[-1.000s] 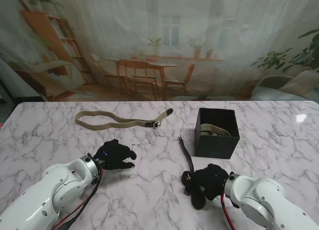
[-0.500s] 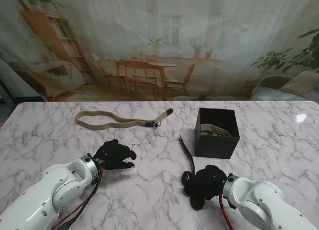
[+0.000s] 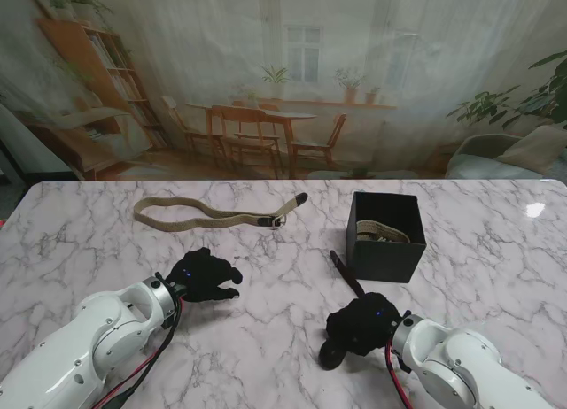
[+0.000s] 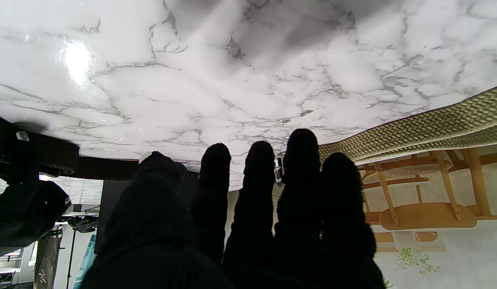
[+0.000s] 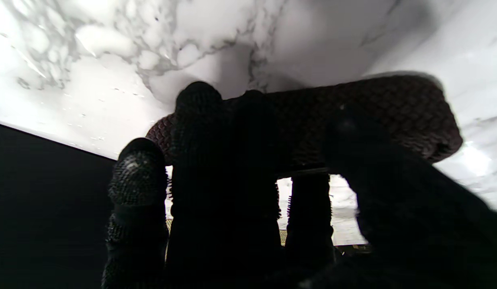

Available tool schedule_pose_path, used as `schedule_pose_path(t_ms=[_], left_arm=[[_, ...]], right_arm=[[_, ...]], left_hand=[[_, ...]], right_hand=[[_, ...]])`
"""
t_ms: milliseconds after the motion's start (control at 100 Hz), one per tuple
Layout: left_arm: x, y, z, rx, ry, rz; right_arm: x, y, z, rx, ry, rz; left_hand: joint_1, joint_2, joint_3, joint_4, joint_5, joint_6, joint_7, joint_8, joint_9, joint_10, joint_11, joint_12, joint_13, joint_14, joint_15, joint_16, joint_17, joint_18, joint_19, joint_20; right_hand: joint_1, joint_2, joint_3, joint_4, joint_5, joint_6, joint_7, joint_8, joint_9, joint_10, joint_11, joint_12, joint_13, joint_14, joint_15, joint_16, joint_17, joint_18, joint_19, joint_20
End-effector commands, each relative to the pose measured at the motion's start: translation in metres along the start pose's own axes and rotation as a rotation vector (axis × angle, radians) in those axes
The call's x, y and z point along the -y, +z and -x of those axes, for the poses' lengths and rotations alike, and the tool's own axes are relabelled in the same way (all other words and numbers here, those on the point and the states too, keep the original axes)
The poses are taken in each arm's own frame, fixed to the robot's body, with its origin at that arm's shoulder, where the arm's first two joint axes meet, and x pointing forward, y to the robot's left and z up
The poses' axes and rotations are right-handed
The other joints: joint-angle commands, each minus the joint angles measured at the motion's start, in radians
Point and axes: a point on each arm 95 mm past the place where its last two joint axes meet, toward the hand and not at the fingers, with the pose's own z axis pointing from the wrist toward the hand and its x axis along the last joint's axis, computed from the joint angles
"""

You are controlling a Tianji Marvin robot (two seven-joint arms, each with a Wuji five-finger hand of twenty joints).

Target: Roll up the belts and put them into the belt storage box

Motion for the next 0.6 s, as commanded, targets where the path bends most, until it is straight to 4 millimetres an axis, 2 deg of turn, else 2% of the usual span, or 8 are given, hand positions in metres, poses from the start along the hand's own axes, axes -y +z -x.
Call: schedule_pose_path(t_ms=[0, 130, 200, 350, 410, 520, 550, 590], left_arm=[[-0.0020, 0.0003, -0.0013, -0.004, -0.002, 0.014], [-0.0019, 0.0001, -0.0011, -0.002, -0.002, 0.009], [-0.0020, 0.0002, -0.0009, -0.001, -0.002, 0.007], [-0.0021, 0.0003, -0.0008, -0.002, -0.003, 0.006], [-0.0020, 0.0003, -0.0007, -0.003, -0.003, 0.005], [-0.0021, 0.0001, -0.0006, -0.003, -0.004, 0.003], [-0.0020, 0.0001, -0.0005, -0.003, -0.004, 0.002], [-0.0020, 0.0002, -0.0005, -0.003, -0.005, 0.002]], right_arm=[[0.0095, -0.0017, -0.0047, 0.006, -0.009, -0.038], [0.0105, -0.0033, -0.0062, 0.013, -0.023, -0.048], [0.0107, -0.0042, -0.0068, 0.016, -0.028, -0.054], [0.0113, -0.0047, -0.0083, 0.024, -0.033, -0.054], [0.0115, -0.0046, -0.0087, 0.030, -0.031, -0.053], [0.0117, -0.0047, -0.0108, 0.050, -0.016, -0.048], [0.0116, -0.0053, -0.0115, 0.060, -0.015, -0.048], [0.0114, -0.0060, -0.0122, 0.067, -0.013, -0.049]], left_hand=[[-0.007, 0.046, -0.013, 0.004, -0.026, 0.023, -0.016, 0.008, -0.010, 0.015, -0.003, -0.004, -0.016, 0.033, -0.006, -0.001, -0.008, 0.019, -0.009, 0.001], [-0.010, 0.047, -0.014, 0.004, -0.028, 0.021, -0.018, 0.007, -0.019, 0.015, -0.009, -0.007, -0.020, 0.032, -0.008, -0.002, -0.010, 0.018, -0.011, 0.001], [-0.011, 0.048, -0.014, 0.004, -0.028, 0.023, -0.019, 0.007, -0.023, 0.016, -0.011, -0.008, -0.022, 0.033, -0.009, -0.002, -0.013, 0.018, -0.012, 0.001], [-0.013, 0.049, -0.014, 0.003, -0.029, 0.023, -0.021, 0.007, -0.026, 0.017, -0.013, -0.009, -0.023, 0.033, -0.009, -0.002, -0.013, 0.018, -0.012, 0.002], [-0.016, 0.051, -0.015, 0.003, -0.030, 0.022, -0.022, 0.006, -0.026, 0.016, -0.013, -0.009, -0.023, 0.032, -0.009, -0.002, -0.013, 0.017, -0.013, 0.002], [-0.018, 0.053, -0.015, 0.003, -0.030, 0.022, -0.023, 0.006, -0.026, 0.016, -0.013, -0.009, -0.024, 0.033, -0.009, -0.002, -0.013, 0.017, -0.012, 0.003], [-0.018, 0.052, -0.015, 0.003, -0.030, 0.022, -0.023, 0.006, -0.026, 0.016, -0.013, -0.009, -0.024, 0.033, -0.009, -0.002, -0.014, 0.017, -0.013, 0.003], [-0.018, 0.053, -0.015, 0.003, -0.030, 0.023, -0.023, 0.006, -0.026, 0.017, -0.013, -0.009, -0.024, 0.033, -0.009, -0.002, -0.015, 0.017, -0.013, 0.003]], right_hand=[[-0.073, 0.065, -0.058, -0.009, 0.220, -0.088, 0.338, 0.152, -0.162, -0.004, -0.056, 0.032, -0.053, 0.004, -0.057, 0.006, -0.045, 0.050, -0.016, -0.009], [-0.093, 0.044, -0.071, -0.011, 0.278, -0.151, 0.375, 0.243, -0.489, 0.049, -0.075, 0.075, -0.263, -0.014, -0.130, 0.024, -0.115, 0.064, -0.060, 0.006], [-0.112, 0.026, -0.065, -0.011, 0.332, -0.102, 0.402, 0.252, -0.658, 0.081, -0.115, 0.006, -0.393, -0.001, -0.162, -0.008, -0.152, 0.083, -0.096, 0.018], [-0.108, 0.009, -0.061, -0.014, 0.349, -0.089, 0.436, 0.132, -0.780, 0.130, -0.223, -0.176, -0.529, 0.075, -0.388, -0.192, -0.218, 0.166, -0.210, -0.003], [-0.106, 0.009, -0.064, -0.014, 0.341, -0.096, 0.437, 0.118, -0.801, 0.127, -0.256, -0.254, -0.547, 0.101, -0.438, -0.234, -0.236, 0.192, -0.248, -0.021], [-0.113, 0.019, -0.080, -0.014, 0.290, -0.110, 0.401, 0.087, -0.796, 0.139, -0.248, -0.271, -0.565, 0.122, -0.485, -0.268, -0.267, 0.226, -0.299, -0.047], [-0.113, 0.031, -0.103, -0.006, 0.220, -0.130, 0.331, 0.063, -0.772, 0.126, -0.204, -0.242, -0.553, 0.098, -0.471, -0.261, -0.273, 0.216, -0.300, -0.053], [-0.125, 0.037, -0.120, -0.002, 0.176, -0.139, 0.292, 0.076, -0.773, 0.112, -0.180, -0.210, -0.552, 0.075, -0.451, -0.243, -0.280, 0.207, -0.293, -0.051]])
